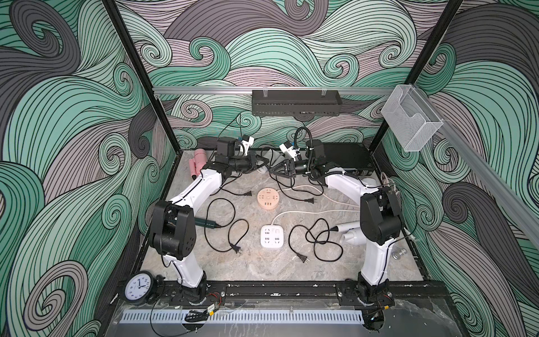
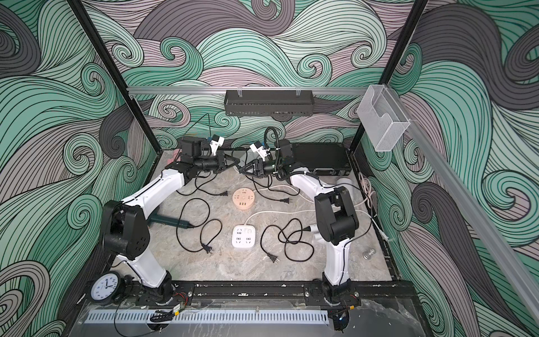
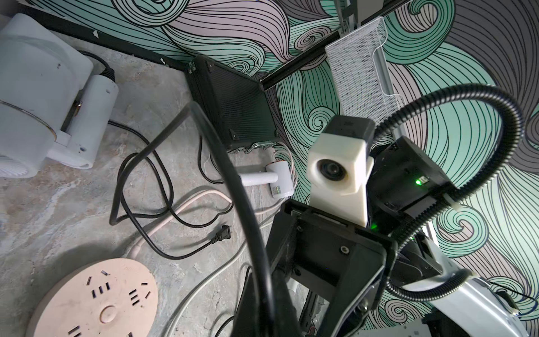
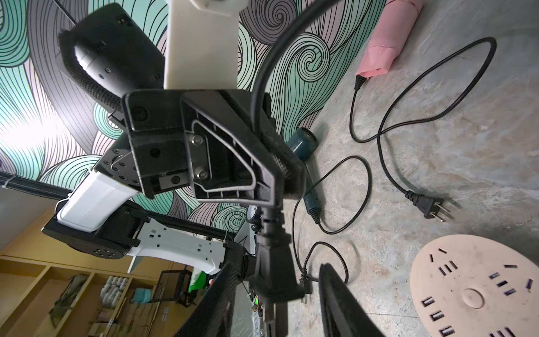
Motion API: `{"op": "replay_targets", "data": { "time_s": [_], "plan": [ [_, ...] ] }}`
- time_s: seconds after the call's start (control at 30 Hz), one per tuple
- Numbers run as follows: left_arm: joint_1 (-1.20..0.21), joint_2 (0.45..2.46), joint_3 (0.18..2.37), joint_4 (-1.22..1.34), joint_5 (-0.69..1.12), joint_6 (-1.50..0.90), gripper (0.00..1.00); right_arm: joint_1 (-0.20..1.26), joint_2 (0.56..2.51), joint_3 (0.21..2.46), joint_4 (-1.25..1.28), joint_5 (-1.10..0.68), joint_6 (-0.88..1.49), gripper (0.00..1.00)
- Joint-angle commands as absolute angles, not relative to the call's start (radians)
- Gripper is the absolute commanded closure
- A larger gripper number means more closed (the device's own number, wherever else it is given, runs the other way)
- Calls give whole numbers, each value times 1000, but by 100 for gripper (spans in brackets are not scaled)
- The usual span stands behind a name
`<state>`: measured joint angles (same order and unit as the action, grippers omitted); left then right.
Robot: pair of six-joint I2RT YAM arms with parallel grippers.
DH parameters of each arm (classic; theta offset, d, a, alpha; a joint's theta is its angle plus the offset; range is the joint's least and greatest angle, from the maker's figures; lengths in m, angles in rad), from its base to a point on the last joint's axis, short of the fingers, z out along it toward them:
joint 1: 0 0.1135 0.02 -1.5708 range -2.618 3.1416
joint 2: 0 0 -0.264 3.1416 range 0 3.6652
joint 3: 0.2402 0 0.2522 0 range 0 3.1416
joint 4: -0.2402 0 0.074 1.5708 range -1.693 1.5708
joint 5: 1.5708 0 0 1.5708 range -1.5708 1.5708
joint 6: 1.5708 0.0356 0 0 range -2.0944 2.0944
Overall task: Charge the blow dryers
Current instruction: Pick up the plug from the center of the board.
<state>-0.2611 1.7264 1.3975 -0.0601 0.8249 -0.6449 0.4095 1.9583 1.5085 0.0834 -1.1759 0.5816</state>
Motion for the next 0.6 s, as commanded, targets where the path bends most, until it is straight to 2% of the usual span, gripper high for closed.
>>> {"op": "replay_targets", "data": {
  "time_s": [0.0,0.1,0.33,0.57],
  "plan": [
    [-264,1735,1440,-80,851,-595,98,418,1954,1523,42,-1210,554,57],
    [-263,1736,1441,-80,859,-593,98,419,1954,1523,35,-1201,548,68],
    [-264,1738,1440,-80,893,-585,97,417,1954,1522,48,-1197,553,63],
    [-270,1744,1441,-81,908,-577,97,418,1939,1521,70,-1179,555,65]
  ]
}}
